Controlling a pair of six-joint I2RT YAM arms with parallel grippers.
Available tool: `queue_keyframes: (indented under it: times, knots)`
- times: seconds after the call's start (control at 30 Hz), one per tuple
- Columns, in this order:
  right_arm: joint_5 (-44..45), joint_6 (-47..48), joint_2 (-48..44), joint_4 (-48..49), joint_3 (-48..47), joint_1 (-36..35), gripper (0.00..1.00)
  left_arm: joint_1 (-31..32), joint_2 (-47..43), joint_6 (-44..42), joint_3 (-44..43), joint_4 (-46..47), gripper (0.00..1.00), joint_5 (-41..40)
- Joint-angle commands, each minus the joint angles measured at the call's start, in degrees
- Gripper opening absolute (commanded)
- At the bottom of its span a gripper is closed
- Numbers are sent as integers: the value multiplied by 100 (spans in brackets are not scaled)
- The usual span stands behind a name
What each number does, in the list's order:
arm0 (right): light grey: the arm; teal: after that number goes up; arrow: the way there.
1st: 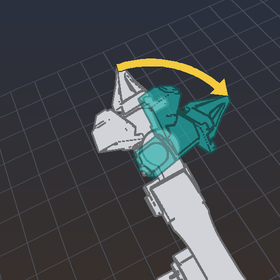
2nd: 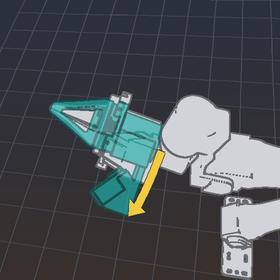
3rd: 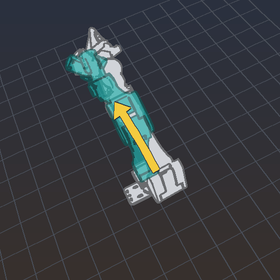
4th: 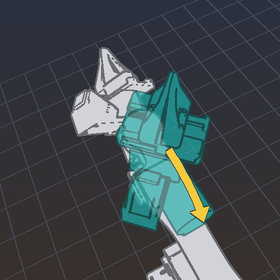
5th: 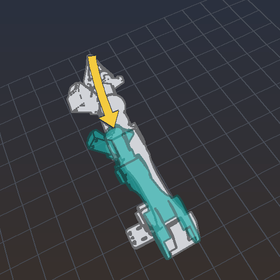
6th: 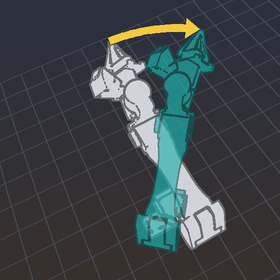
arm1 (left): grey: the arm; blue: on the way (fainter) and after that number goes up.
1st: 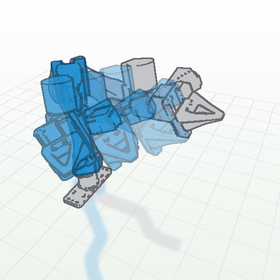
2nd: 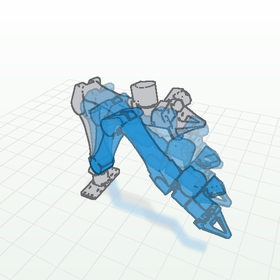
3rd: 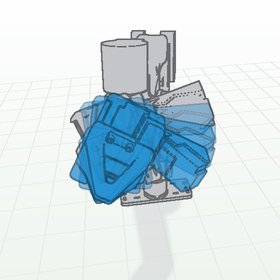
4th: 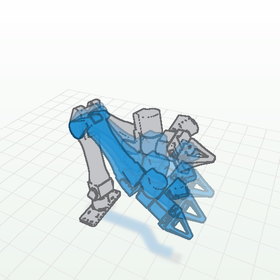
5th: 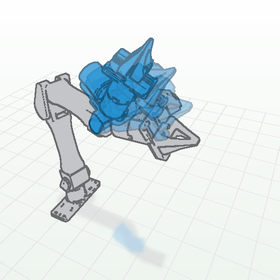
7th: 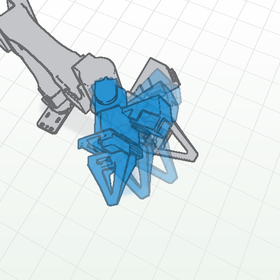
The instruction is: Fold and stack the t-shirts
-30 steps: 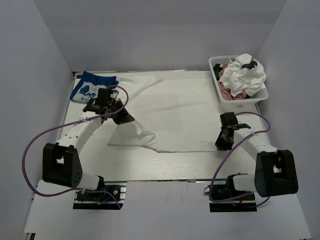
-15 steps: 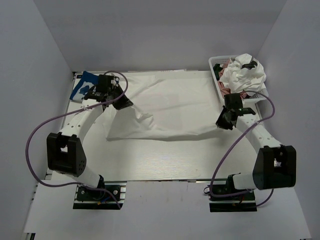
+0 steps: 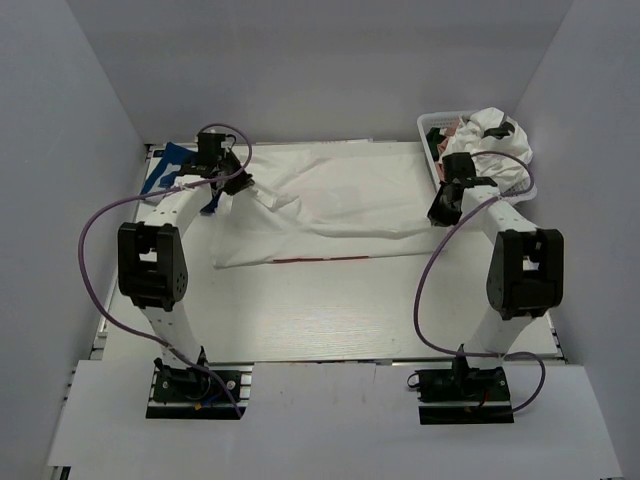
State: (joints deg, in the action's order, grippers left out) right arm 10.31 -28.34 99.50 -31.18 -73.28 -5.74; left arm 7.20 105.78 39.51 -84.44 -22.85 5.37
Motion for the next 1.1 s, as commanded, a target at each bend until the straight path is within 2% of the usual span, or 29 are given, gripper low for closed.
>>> queue_keyframes:
  times: [0.0,0.1,0.13,0.17,0.2,0.23,0.27,0.3,0.33,0.37,0.53,0.63,0.73,0.9,1.0,1.07]
  knots:
    - [174,259,498,51,-608,38,0,-105,206,-250,-431,562,0,-115]
    - [104,381,815,33,-969,38,0,-158,531,-399,-782,642,2,-53]
    - [103,382,860,-54,-1030,38,3,-158,758,-400,-932,528,11,-1]
    - [95,451,886,-90,-1161,29,16,-158,865,-452,-1090,240,37,147]
    - [112,426,834,-195,-1180,-6,34,-158,953,-583,-1327,133,55,201]
    - [129,478,773,-196,-1137,-32,60,-158,1006,-584,-1390,45,73,202]
    - [43,496,624,-117,-1006,-68,69,-158,1006,-663,-1391,44,91,280]
    - [-89,470,431,-90,-926,-94,71,-158,937,-664,-1295,44,94,281]
    - [-316,469,334,119,-690,-112,83,-158,858,-664,-1216,96,99,281]
    - [-406,435,115,173,-444,-155,90,-158,674,-664,-1015,97,99,333]
    - [-977,373,-370,796,454,-428,90,0,-144,-664,31,359,99,272]
    - [-1198,399,-109,973,534,-525,90,1,-557,-550,998,842,99,518]
    - [-1355,487,288,1140,288,-613,90,1,-611,-497,1658,993,99,352]
    - [-1488,646,1167,1193,-29,-665,90,1,-225,-497,1808,853,99,360]
    - [-1417,488,1151,1289,269,-665,90,1,-102,-365,2151,905,99,360]
    - [-1321,417,976,1307,822,-657,90,1,-48,-294,2388,817,98,483]
